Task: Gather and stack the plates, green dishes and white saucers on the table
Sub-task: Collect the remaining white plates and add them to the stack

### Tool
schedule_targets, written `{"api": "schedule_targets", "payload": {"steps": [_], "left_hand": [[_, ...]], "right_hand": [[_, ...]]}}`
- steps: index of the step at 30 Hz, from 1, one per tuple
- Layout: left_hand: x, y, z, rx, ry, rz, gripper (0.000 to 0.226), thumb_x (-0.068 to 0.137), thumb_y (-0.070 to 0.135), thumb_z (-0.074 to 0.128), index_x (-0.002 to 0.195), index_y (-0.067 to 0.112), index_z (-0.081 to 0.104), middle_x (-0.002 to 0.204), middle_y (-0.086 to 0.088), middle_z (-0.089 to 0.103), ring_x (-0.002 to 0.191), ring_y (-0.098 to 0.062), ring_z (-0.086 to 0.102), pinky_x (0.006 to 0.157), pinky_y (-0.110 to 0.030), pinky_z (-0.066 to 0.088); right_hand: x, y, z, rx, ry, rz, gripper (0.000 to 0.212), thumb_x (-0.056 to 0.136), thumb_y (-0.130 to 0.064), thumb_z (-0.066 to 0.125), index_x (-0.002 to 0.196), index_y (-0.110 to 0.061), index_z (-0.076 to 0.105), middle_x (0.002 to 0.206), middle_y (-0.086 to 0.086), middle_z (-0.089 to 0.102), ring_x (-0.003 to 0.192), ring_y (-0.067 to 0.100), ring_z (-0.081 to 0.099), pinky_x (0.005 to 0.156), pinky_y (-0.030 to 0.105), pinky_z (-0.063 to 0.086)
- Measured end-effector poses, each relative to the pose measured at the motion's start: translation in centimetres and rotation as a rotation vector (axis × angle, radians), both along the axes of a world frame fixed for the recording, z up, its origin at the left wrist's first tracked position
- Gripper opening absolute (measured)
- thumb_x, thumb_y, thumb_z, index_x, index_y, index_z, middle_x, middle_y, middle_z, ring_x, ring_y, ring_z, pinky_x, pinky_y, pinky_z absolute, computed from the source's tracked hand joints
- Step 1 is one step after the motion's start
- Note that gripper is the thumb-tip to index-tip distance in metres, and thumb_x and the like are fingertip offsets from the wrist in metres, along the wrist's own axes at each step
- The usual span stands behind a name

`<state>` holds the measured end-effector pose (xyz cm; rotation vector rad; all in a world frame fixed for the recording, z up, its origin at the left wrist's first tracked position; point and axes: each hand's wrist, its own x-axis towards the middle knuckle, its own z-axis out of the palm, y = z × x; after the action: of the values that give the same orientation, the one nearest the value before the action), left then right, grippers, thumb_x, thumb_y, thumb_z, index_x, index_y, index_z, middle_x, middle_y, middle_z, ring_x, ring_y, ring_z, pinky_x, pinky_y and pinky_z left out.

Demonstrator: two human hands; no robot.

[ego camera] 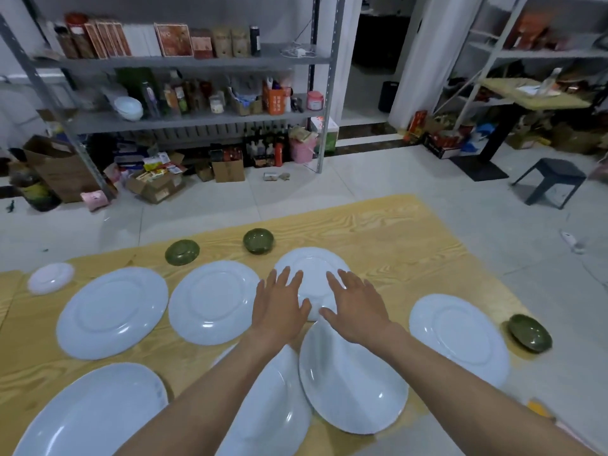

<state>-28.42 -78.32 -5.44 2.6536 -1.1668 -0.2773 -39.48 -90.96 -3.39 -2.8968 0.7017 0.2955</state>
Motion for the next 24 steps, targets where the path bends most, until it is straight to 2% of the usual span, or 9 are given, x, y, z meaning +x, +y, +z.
{"api": "schedule_targets", "payload": {"steps": [9, 13, 17, 21, 24], "left_hand": [[2.9, -4.8, -2.4, 0.056, 0.058, 0.107, 0.062, 0.100, 0.045, 0.043, 0.155, 0.026, 0.024, 0.163, -0.004, 0.020, 0.149, -0.027, 0.016, 0.119, -0.042, 0.018], [4.5, -6.5, -3.5, 0.026, 0.204, 0.235, 0.062, 0.096, 0.043, 0.051, 0.153, 0.028, 0.030, 0.158, -0.010, 0.028, 0.141, -0.030, 0.030, 0.106, -0.041, 0.034], [5.7, -7.8, -5.1, 0.030, 0.349, 0.370, 0.065, 0.094, 0.039, 0.057, 0.152, 0.025, 0.031, 0.145, -0.012, 0.038, 0.130, -0.031, 0.039, 0.094, -0.039, 0.042], [6.2, -9.0, -6.7, 0.093, 0.493, 0.459, 0.069, 0.092, 0.041, 0.061, 0.150, 0.019, 0.032, 0.136, -0.018, 0.039, 0.123, -0.035, 0.043, 0.100, -0.039, 0.039], [6.5, -10.0, -7.8, 0.179, 0.493, 0.499, 0.072, 0.091, 0.047, 0.062, 0.148, 0.017, 0.030, 0.135, -0.020, 0.037, 0.124, -0.038, 0.039, 0.103, -0.042, 0.035]], "right_hand": [[4.1, -5.5, -1.8, 0.055, 0.017, 0.067, 0.076, 0.101, -0.051, 0.043, 0.159, -0.017, 0.008, 0.166, 0.009, 0.010, 0.152, 0.025, 0.012, 0.120, 0.042, 0.017], [5.9, -8.2, -2.9, 0.162, -0.069, -0.026, 0.072, 0.100, -0.046, 0.048, 0.158, -0.018, 0.015, 0.166, 0.005, 0.011, 0.151, 0.022, 0.015, 0.115, 0.039, 0.025], [7.4, -10.5, -4.4, 0.262, -0.079, -0.121, 0.070, 0.098, -0.039, 0.055, 0.156, -0.016, 0.023, 0.163, 0.004, 0.022, 0.148, 0.022, 0.022, 0.111, 0.040, 0.032], [8.0, -12.6, -6.6, 0.316, -0.030, -0.188, 0.066, 0.096, -0.033, 0.061, 0.151, -0.014, 0.031, 0.152, 0.008, 0.037, 0.139, 0.026, 0.034, 0.101, 0.039, 0.040], [8.5, -14.0, -8.1, 0.475, -0.020, -0.392, 0.069, 0.089, -0.035, 0.071, 0.143, -0.007, 0.039, 0.140, 0.014, 0.045, 0.132, 0.031, 0.042, 0.096, 0.039, 0.042]]}}
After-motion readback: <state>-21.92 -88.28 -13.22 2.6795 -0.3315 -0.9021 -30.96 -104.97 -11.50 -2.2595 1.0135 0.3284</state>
